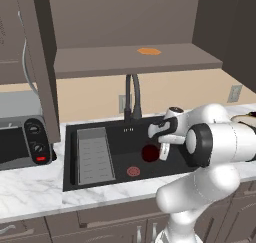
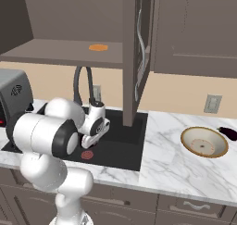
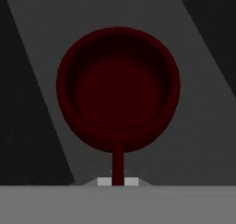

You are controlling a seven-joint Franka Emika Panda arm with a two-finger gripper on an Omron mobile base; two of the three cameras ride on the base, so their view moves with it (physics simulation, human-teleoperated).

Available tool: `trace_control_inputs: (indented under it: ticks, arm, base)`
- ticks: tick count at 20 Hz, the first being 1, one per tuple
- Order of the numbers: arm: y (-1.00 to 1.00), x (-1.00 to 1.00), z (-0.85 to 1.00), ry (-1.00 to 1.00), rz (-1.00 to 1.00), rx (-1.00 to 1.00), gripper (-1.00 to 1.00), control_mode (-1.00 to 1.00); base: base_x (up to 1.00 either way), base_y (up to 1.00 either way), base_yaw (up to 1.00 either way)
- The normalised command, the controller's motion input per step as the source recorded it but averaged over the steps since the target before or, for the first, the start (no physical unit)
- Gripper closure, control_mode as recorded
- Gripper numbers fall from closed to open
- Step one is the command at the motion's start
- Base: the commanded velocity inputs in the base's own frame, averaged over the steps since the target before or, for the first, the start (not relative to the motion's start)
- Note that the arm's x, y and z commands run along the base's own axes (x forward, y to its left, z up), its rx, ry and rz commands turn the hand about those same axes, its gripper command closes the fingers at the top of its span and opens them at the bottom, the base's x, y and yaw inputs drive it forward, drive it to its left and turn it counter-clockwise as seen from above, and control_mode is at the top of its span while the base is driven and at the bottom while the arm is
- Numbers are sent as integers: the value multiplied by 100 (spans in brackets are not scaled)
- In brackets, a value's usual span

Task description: Pick the mug and place it in the sink. Pick the bowl and place it in the open cabinet and then close the cabinet.

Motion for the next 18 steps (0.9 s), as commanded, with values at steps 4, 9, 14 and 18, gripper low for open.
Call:
trace_control_inputs:
  ticks: [4,9,14,18]
  arm:
    - [0,0,-34,0,0,0,100,-100]
    - [0,0,-33,0,0,0,100,-100]
    - [0,13,-22,0,0,0,100,-100]
    - [0,25,-24,0,0,0,100,-100]
  base:
    - [0,0,0]
    - [0,0,0]
    - [0,0,0]
    - [0,0,0]
